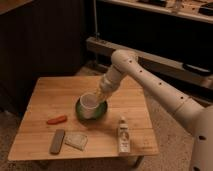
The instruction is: Place the ceramic cup in the ceramic bowl
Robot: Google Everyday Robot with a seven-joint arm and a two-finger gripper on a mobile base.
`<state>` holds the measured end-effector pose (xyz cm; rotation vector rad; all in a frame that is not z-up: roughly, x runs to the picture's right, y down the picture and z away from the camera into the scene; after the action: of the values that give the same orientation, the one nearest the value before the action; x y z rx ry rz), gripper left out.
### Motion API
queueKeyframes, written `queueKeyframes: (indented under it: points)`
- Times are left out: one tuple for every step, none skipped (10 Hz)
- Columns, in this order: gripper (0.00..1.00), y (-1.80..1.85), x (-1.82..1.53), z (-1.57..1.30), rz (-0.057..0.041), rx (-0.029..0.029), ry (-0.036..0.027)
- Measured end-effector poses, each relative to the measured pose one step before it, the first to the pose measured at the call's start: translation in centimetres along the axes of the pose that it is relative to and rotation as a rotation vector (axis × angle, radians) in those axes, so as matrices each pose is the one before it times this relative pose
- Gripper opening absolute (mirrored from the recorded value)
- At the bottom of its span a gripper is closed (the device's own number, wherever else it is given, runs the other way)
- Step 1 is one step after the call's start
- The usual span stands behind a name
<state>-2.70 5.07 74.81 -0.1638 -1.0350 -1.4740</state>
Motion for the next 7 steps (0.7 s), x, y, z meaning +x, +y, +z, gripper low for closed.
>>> queueKeyframes:
  points:
    - [0.06, 0.319, -0.277, 0.252, 0.00306, -0.00351, 0.00227]
    - [0.14, 0.415, -0.117, 0.16, 0.00484, -0.00188, 0.00507]
    - [0.23, 0.066, 0.115, 0.261, 0.00175, -0.00007, 0.00244]
    - [0.35, -0.167, 0.208, 0.469, -0.00118, 0.0006, 0.00066]
    - [0.46, -0.024, 0.064, 0.127, 0.0012, 0.00008, 0.00054]
    - [0.55, 0.243, -0.112, -0.034, 0.00456, -0.00072, 0.0014]
    - [0.68, 0.289, -0.089, 0.111, 0.00442, -0.00059, 0.00226]
